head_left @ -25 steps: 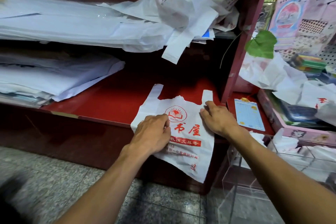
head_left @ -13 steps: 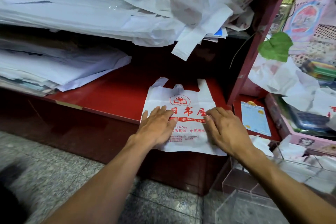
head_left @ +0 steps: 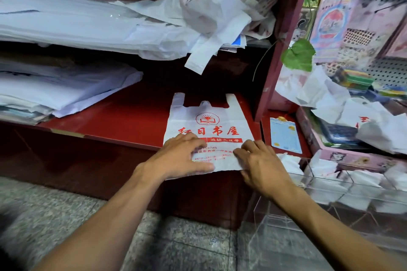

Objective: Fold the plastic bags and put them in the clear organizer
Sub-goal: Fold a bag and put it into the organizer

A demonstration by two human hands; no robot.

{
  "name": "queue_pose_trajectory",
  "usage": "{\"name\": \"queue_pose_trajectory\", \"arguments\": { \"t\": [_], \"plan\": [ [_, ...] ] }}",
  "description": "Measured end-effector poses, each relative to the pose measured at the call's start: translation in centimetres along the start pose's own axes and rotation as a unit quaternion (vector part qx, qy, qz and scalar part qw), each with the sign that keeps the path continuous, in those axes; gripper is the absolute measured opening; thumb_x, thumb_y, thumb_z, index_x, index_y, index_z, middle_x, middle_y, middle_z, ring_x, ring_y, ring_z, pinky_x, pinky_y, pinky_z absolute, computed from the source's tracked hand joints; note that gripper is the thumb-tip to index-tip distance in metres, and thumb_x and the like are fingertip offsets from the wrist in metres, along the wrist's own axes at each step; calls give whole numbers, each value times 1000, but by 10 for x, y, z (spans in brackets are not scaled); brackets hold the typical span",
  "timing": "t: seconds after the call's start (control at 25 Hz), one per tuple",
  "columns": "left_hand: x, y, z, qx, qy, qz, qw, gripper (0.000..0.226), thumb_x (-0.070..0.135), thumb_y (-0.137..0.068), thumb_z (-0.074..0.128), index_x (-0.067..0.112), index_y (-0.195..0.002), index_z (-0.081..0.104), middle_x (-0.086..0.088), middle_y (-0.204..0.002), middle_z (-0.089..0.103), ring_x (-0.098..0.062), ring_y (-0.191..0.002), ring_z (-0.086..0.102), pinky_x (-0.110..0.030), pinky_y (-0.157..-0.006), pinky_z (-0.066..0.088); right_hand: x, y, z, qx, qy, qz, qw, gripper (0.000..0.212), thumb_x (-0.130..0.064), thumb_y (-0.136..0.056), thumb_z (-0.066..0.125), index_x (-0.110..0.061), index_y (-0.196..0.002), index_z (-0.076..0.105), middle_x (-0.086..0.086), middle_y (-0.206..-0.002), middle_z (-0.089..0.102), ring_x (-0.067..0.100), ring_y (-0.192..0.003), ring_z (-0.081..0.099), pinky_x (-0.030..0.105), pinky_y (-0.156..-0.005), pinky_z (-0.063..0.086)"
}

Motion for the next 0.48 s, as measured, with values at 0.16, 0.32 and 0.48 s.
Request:
{"name": "queue_pose_trajectory", "arguments": {
  "t": [0.16, 0.32, 0.48],
  "plan": [
    [-24, 20, 5, -42, -57, 14, 997, 111, 60, -64, 80, 41, -153, 17, 18, -159, 20, -7, -147, 14, -47, -121, 12, 10, -11, -10, -6, -165, 66, 984, 29, -32, -90, 48, -20, -103, 72, 3, -106, 73, 28, -99, 65, 36, -87, 48],
    [-61, 39, -19, 144, 96, -29, 985, 49, 14, -82, 77, 36, -123, 62, 11, -119, 68, -8, -108, 62, -33, -96, 48, 19, -20, -17, -6, -339, 142, 930, 18, -21, -92, 60, -17, -75, 67, -3, -73, 67, 18, -73, 61, 33, -69, 48],
    [-80, 48, -25, 202, 286, -91, 932, 22, 9, -92, 66, 28, -84, 73, 18, -85, 73, 0, -84, 61, -20, -79, 44, 25, -24, -16, -22, -371, 158, 915, 15, -16, -86, 67, -26, -75, 69, -12, -74, 66, 5, -72, 60, 27, -66, 46]
  ]
}}
Point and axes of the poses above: each hand's wrist, its own y-axis away from the middle knuckle, its own z-axis out of the palm, x = y × z, the point moved 5 cm from there along -y, towards the middle knuckle
